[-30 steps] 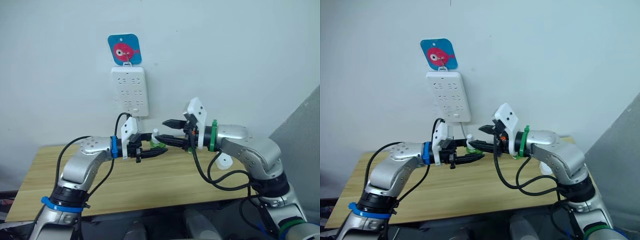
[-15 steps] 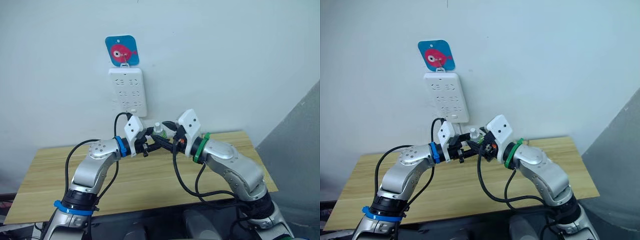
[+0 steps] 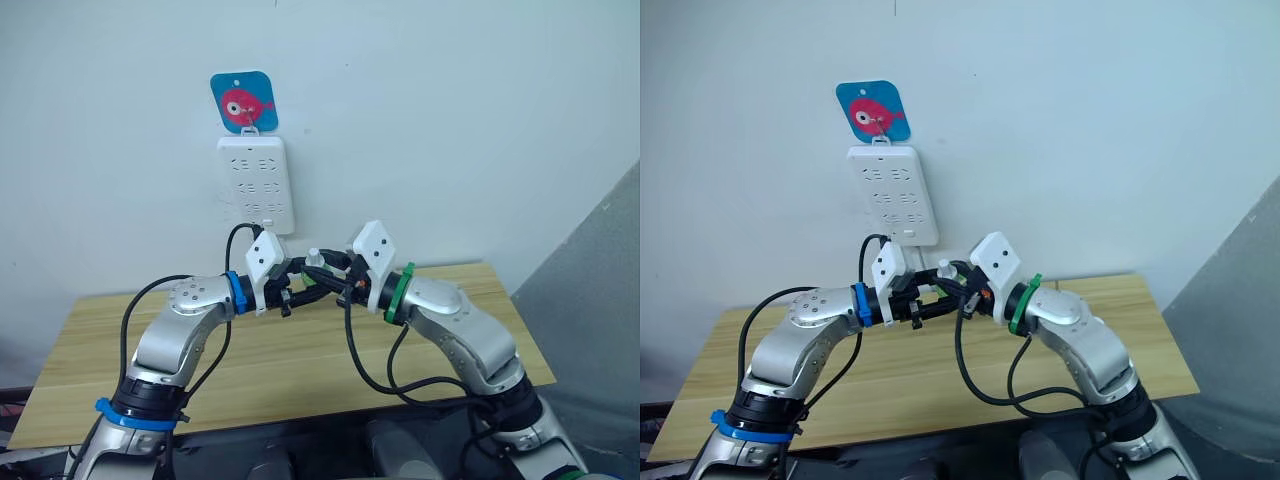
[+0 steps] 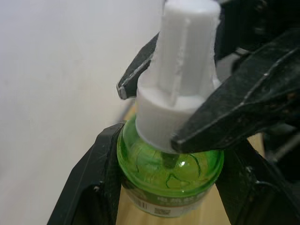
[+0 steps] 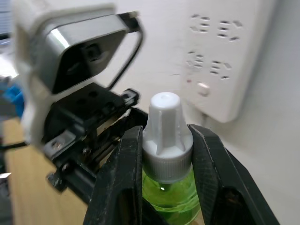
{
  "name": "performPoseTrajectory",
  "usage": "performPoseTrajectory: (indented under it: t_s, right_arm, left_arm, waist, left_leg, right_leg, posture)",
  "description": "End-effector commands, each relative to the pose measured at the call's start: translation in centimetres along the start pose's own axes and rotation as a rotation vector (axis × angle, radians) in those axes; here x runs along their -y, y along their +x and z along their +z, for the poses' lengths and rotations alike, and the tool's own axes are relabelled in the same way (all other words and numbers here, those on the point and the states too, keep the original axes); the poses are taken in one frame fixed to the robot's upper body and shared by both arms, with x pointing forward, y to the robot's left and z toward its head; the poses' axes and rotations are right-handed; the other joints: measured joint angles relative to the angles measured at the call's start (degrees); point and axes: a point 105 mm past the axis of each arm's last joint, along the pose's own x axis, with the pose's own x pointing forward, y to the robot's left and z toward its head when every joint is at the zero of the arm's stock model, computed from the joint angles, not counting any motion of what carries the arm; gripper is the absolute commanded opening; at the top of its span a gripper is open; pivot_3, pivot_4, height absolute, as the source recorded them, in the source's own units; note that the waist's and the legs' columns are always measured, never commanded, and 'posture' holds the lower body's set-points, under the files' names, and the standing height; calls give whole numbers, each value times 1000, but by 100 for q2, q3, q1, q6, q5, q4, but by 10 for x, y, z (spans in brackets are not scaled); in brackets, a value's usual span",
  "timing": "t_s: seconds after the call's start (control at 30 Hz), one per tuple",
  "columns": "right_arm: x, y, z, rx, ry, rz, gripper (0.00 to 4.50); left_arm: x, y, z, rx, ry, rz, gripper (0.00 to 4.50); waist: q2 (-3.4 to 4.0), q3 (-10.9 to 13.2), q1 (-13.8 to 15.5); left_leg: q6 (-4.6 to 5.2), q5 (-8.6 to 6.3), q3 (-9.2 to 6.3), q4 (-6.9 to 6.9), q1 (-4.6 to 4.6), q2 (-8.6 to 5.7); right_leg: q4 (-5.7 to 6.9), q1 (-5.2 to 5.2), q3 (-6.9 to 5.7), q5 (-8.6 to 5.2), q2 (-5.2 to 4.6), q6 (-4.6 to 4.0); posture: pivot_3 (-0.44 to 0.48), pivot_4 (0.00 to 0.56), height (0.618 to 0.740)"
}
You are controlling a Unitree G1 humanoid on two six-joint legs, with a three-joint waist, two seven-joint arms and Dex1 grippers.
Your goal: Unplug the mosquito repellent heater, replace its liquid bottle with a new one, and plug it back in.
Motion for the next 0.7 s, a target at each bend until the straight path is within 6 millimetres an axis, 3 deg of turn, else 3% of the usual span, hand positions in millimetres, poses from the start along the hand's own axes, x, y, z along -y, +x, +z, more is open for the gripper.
performPoseTrajectory:
  t_s: [0.03, 0.13, 0.23, 0.43, 0.57, 0.7]
  right_arm:
    - [-12, -2, 19, -5, -79, 311, 1062]
    - [-9, -5, 21, -74, -48, 443, 1062]
    - [-9, -9, 24, -85, -1, 484, 1062]
    - [7, -16, 26, -27, -25, 274, 3187]
    - [9, -32, 30, 37, -11, 88, 3193]
    - [5, -30, 25, 72, -20, -109, 3193]
  left_arm:
    - [-2, -6, 10, 0, 92, -67, 2288]
    - [-2, -6, 11, 9, 90, -97, 2288]
    - [-2, -5, 13, 25, 86, -92, 2288]
    - [-2, -5, 12, 59, 15, -26, 2288]
    - [-4, -4, 9, 77, -51, 37, 2288]
    - [-7, -3, 7, 87, -78, 76, 2288]
  waist:
    - [0, 0, -11]
    - [1, 0, -5]
    - [-1, -1, -2]
    - [-1, -1, 7]
    - [-1, -1, 47]
    - [0, -1, 40]
  left_leg:
    - [0, 0, 0, -1, 11, -1]
    - [4, -4, -5, -20, 91, 0]
    - [8, -8, -8, -20, 95, 4]
    - [10, -9, -10, -15, 87, 7]
    - [9, -9, -10, -12, 85, 6]
    - [9, -10, -8, -12, 86, 7]
  right_leg:
    - [-1, 11, -1, 0, 0, 0]
    - [-24, 102, -11, -27, 0, -6]
    - [-23, 105, -12, -31, 1, -16]
    - [-16, 98, -10, -28, 1, -25]
    - [-14, 97, -10, -32, 0, -18]
    - [-14, 97, -7, -37, 2, -9]
  posture:
    - [-181, 52, 740]
    - [-167, 48, 740]
    - [-160, 48, 740]
    - [-170, 50, 740]
    - [-186, 60, 740]
    - [-206, 66, 740]
